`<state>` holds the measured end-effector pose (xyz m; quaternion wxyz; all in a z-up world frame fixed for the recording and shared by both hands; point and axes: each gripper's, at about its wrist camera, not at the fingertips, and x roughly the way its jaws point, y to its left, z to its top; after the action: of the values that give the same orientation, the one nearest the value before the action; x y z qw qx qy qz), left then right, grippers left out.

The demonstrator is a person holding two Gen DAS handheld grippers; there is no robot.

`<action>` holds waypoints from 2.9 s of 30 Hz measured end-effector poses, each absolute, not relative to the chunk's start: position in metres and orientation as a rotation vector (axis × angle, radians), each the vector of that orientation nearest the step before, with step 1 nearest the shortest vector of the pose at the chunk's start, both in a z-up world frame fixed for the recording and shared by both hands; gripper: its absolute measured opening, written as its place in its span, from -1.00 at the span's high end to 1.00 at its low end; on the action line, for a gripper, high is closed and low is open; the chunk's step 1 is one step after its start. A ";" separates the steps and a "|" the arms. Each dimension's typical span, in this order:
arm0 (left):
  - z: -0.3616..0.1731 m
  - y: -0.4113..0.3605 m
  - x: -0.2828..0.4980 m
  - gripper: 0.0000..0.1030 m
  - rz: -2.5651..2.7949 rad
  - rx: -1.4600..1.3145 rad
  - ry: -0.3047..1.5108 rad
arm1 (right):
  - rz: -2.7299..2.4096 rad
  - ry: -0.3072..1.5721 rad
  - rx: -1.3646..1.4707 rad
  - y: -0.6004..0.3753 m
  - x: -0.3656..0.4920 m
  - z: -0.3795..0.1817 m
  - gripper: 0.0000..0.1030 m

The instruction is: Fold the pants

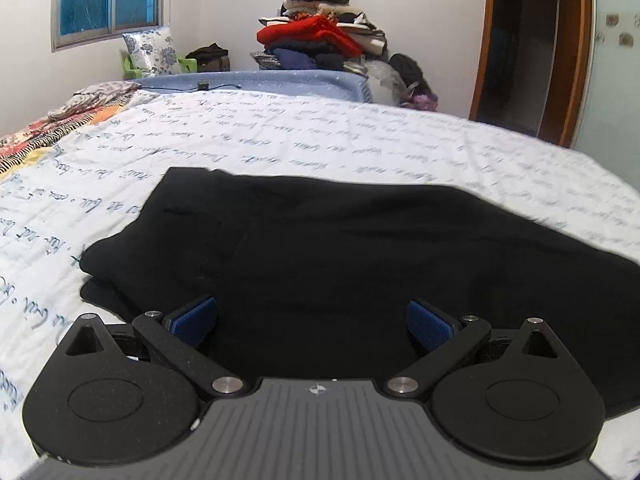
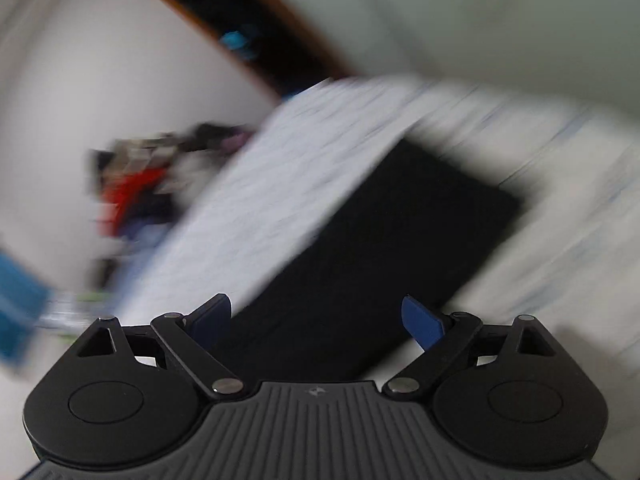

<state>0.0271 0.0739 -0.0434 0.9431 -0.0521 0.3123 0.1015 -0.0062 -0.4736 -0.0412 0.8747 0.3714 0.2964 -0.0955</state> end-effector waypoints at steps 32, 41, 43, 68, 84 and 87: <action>-0.003 -0.034 0.026 -0.98 -0.050 0.074 0.559 | -0.204 0.507 1.164 -0.555 0.018 -0.112 0.46; 0.018 -0.091 0.046 -0.98 -0.235 0.090 0.552 | -0.231 0.383 1.022 -0.538 -0.003 -0.113 0.86; 0.030 -0.112 0.056 -0.98 -0.323 0.077 0.540 | -0.251 0.369 0.893 -0.525 -0.001 -0.102 0.86; -0.028 -0.492 0.149 -0.43 -0.886 0.671 1.085 | -0.250 0.382 0.345 -0.446 0.009 -0.071 0.85; -0.004 -0.372 0.187 0.86 -0.781 0.047 1.094 | -0.183 0.342 0.253 -0.424 -0.003 -0.057 0.85; 0.008 -0.316 0.182 0.85 -0.746 -0.116 1.096 | -0.126 0.357 0.177 -0.394 -0.008 -0.042 0.85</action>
<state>0.1820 -0.3160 0.0080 0.7867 -0.0540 0.5084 -0.3460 -0.0083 -0.3943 -0.0424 0.9782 0.0878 0.1774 -0.0626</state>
